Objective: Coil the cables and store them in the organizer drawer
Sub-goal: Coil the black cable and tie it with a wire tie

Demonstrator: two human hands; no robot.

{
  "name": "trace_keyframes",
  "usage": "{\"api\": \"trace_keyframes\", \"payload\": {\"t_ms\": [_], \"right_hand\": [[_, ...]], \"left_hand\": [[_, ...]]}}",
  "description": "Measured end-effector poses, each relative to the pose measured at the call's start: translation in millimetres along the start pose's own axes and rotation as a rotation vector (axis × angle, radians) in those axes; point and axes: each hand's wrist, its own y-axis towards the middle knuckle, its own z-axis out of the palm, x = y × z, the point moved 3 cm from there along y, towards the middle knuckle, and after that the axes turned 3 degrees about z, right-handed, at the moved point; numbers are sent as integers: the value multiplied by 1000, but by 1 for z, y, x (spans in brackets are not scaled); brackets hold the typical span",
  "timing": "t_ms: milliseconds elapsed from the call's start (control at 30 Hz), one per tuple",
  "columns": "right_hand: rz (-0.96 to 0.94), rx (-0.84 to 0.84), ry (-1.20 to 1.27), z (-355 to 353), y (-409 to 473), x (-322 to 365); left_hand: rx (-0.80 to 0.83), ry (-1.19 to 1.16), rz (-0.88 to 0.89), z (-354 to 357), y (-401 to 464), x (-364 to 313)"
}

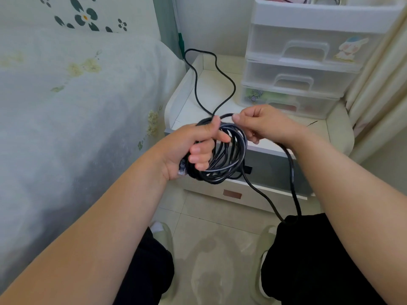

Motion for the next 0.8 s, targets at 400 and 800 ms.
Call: {"api": "trace_keyframes", "payload": {"t_ms": [400, 800], "right_hand": [[48, -278, -915, 66, -3, -13], [56, 113, -797, 94, -34, -1]], "left_hand": [[-264, -758, 173, -19, 6, -14], [-728, -1069, 518, -78, -1, -29]]}}
